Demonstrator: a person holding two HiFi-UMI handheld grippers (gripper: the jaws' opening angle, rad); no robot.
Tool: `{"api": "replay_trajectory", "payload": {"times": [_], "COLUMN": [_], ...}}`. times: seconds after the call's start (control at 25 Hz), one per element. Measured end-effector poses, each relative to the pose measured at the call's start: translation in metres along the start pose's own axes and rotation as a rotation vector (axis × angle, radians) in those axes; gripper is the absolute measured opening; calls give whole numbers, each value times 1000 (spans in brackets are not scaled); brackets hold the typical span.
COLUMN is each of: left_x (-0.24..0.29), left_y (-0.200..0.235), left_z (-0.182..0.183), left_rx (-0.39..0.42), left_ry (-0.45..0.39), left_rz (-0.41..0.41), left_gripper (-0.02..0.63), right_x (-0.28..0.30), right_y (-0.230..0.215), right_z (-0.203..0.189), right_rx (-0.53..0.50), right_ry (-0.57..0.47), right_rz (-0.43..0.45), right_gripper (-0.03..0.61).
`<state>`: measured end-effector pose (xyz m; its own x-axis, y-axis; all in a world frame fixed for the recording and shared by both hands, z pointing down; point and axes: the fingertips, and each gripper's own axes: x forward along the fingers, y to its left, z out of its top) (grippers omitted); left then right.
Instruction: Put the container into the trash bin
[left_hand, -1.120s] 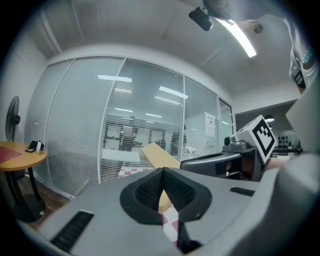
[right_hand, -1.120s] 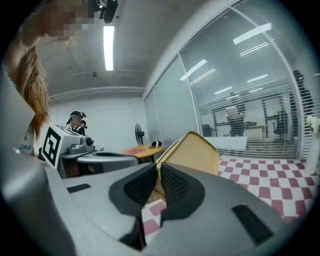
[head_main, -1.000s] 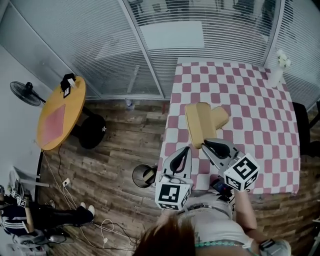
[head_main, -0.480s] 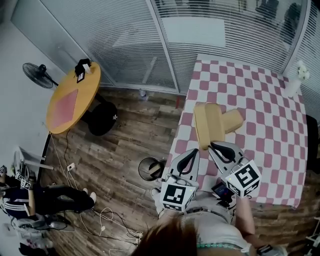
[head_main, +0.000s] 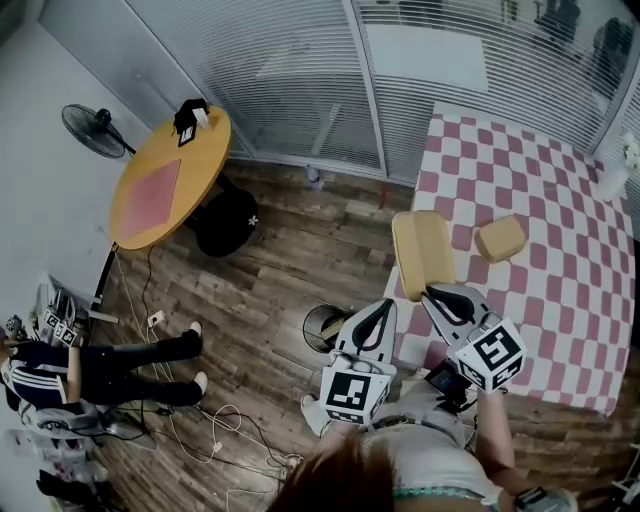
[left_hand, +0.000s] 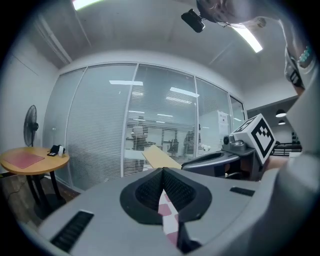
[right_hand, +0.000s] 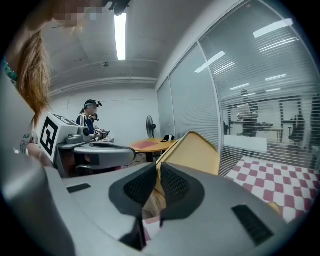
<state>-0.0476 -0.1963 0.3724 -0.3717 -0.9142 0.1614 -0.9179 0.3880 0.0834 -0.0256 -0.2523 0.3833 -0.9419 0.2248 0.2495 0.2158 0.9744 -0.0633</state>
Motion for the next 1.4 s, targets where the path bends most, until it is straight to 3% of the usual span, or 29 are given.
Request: {"api": "replay_trajectory", "payload": {"times": [0.36,0.6,1.0,1.4], "left_x": [-108,-168,-224,-255], "left_y": [127,184,217,234], "left_z": [-7,-8,-25,-23], "left_rx": [-10,-28,-53,-100], "left_ry": [-41,-68,-76,-73], "left_rz": [110,167,262,328], "left_gripper": [5,5,5,5], "right_x": [108,159,193,213], "right_y": [136,210,277,312], "right_z": [16,21,17,16], "right_rx": [-36,-57,-100,-127], "right_ry": [3,6,35,98], "right_rz": [107,168,290,373], "right_gripper": [23,23,23,23]}}
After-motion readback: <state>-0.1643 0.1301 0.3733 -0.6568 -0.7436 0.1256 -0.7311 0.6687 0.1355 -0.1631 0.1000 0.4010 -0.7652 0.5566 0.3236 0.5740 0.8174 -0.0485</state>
